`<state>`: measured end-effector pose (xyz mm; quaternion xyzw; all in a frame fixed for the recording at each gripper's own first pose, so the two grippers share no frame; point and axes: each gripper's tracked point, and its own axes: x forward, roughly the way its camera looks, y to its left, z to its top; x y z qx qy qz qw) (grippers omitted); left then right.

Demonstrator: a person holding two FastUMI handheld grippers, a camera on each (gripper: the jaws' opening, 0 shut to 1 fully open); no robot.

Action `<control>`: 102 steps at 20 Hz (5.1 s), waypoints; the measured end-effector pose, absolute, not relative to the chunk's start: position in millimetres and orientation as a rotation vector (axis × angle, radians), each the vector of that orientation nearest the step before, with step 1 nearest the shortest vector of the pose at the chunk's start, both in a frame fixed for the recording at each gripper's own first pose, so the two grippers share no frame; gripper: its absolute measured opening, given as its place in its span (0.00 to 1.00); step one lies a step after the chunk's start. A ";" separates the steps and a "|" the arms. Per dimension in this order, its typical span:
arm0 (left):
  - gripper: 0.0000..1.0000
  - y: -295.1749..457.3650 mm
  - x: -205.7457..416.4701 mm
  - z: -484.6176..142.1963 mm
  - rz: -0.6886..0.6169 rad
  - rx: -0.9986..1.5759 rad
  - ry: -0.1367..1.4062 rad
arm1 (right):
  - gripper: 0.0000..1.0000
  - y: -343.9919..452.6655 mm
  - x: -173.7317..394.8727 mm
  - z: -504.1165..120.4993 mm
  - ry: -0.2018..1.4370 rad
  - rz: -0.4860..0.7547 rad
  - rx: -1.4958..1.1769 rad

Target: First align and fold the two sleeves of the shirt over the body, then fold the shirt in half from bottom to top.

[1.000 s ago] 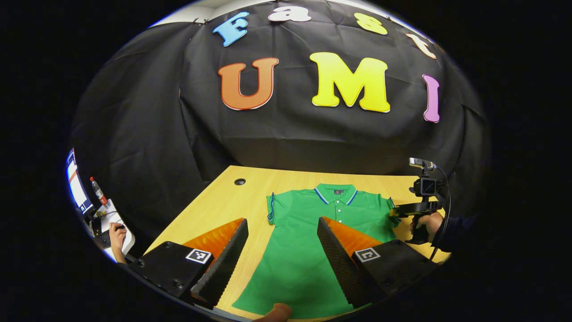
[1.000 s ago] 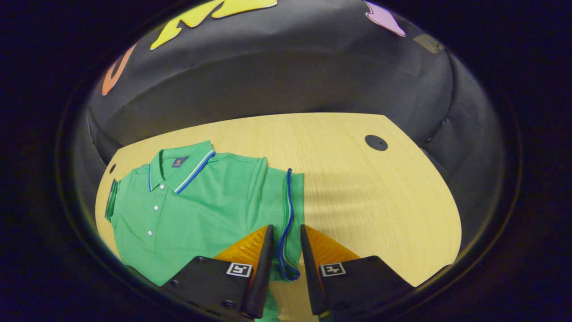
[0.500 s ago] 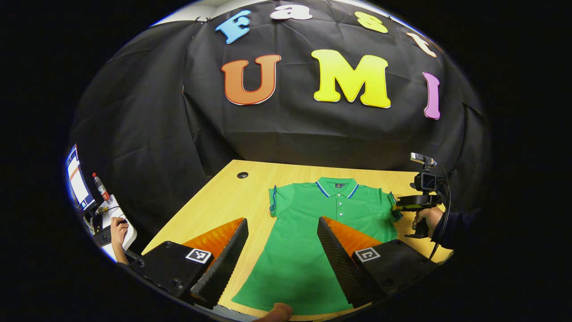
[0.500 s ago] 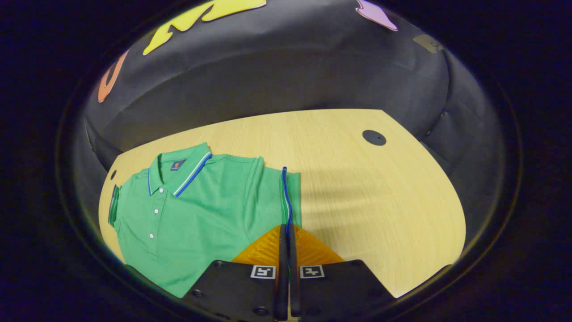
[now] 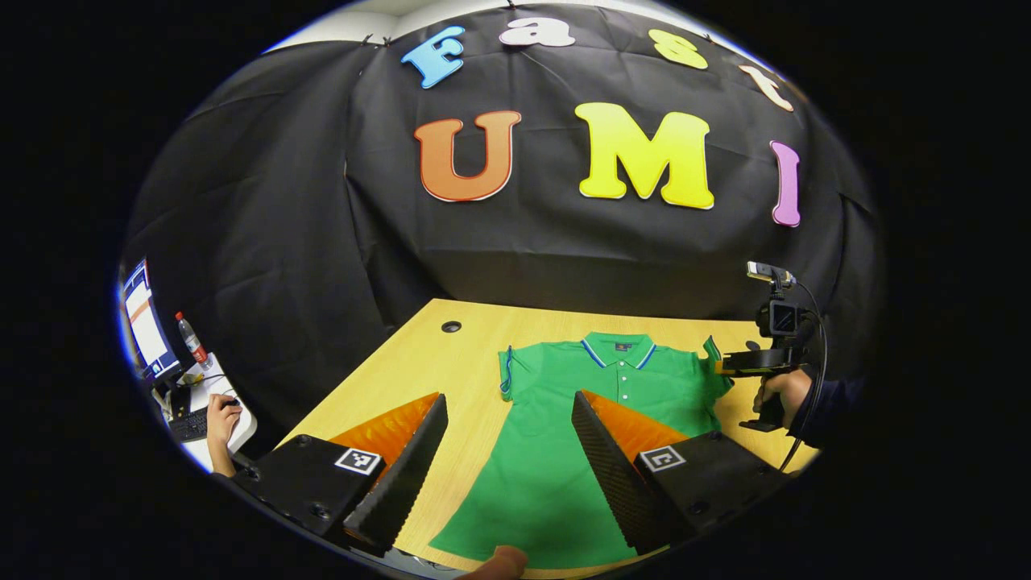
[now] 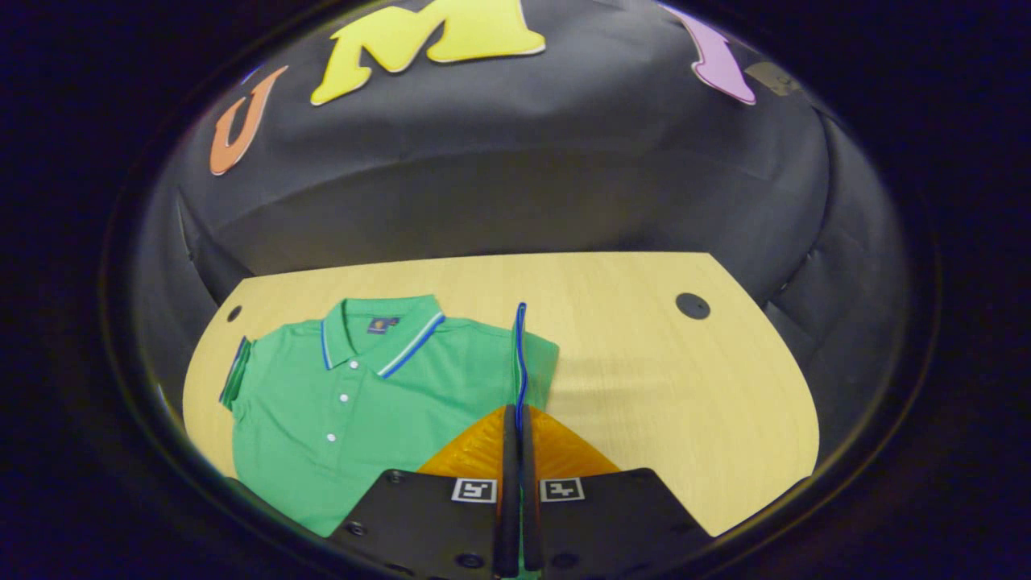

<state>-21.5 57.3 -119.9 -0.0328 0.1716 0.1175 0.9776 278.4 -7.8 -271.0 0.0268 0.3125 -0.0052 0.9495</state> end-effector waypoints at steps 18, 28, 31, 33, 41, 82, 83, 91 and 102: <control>1.00 122.9 -62.2 -153.1 0.361 -0.126 0.412 | 0.07 127.2 264.2 -307.1 0.668 0.163 -0.084; 1.00 136.6 62.4 -190.8 0.202 -0.089 0.415 | 0.94 91.1 185.7 -209.3 0.539 0.121 0.053; 1.00 132.7 108.3 -207.8 0.169 -0.089 0.445 | 0.93 65.4 154.5 -183.0 0.502 0.092 0.042; 1.00 130.2 133.2 -223.1 0.161 -0.082 0.481 | 0.93 49.1 131.7 -166.1 0.484 0.067 0.049; 1.00 126.6 214.1 -295.0 0.176 -0.140 0.640 | 0.95 2.5 45.8 -136.4 0.493 -0.045 0.050; 0.04 46.7 251.0 -277.6 -0.078 0.071 0.742 | 0.93 -4.4 18.3 -179.2 0.613 -0.094 0.031; 0.04 33.0 252.2 -274.2 -0.099 0.083 0.737 | 0.93 -5.5 17.1 -180.8 0.614 -0.099 0.033; 0.03 -36.1 253.9 -280.7 -0.201 0.153 0.745 | 0.93 -21.9 9.1 -193.7 0.634 -0.159 0.051; 0.82 -24.1 220.7 -278.2 -0.203 -0.025 0.792 | 0.93 -26.9 6.1 -209.2 0.665 -0.145 0.070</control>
